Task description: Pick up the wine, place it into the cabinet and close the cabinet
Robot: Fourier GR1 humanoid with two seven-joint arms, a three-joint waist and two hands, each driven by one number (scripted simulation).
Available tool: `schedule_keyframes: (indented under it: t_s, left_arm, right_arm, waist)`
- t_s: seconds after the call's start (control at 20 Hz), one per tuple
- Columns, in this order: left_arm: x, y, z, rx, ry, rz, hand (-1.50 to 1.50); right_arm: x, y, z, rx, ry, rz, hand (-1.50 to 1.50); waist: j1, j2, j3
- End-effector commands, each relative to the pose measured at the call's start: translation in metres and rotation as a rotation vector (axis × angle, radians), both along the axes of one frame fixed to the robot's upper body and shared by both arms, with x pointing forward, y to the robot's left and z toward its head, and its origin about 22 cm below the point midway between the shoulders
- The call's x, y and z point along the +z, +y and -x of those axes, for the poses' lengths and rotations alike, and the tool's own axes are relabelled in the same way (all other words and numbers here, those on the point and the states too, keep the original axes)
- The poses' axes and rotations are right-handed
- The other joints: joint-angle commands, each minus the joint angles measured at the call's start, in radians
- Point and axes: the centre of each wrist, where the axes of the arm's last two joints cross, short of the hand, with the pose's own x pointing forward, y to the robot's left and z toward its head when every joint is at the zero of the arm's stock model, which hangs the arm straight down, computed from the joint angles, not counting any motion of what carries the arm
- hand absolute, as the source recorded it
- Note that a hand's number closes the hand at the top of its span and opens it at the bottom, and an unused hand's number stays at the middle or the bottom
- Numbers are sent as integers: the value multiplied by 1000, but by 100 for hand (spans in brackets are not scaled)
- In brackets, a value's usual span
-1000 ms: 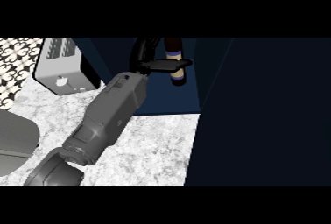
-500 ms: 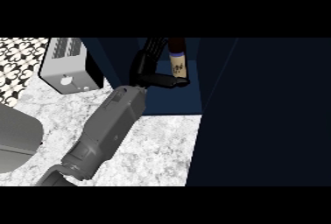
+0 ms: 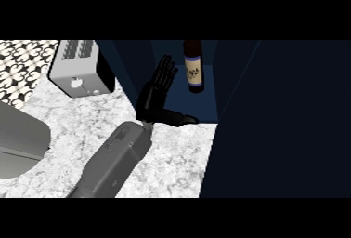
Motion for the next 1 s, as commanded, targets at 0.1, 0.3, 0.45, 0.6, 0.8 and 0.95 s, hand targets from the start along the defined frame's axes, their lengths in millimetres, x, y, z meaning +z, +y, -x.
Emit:
schedule_keyframes:
  t_s: [0.1, 0.3, 0.45, 0.6, 0.8, 0.95]
  left_arm:
    - [-11, 15, 43, 5, 4, 2, -150]
    - [-14, 11, 73, 0, 35, 44, -150]
    - [-11, 38, 102, 8, 22, 72, -150]
    - [-30, 58, 118, 19, 50, 89, -150]
    - [-15, 79, 104, 28, 10, 108, -150]
    - [-21, 99, 119, 42, -4, 82, -150]
  right_arm:
    - [48, -3, 31, 48, -25, -79, -150]
    - [48, -1, 31, 38, -22, -99, -150]
    - [43, -1, 29, 37, -31, -50, -150]
    - [51, -4, 26, 73, -6, -18, -150]
    - [44, -1, 24, 160, -16, 30, -150]
    - [42, 2, 28, 213, 4, 13, -150]
  waist:
    - [-1, 6, 0]
    - [-4, 10, -1]
    - [-3, 7, 0]
    - [-2, 15, -1]
    - [-16, 16, 0]
    - [-15, 15, 0]
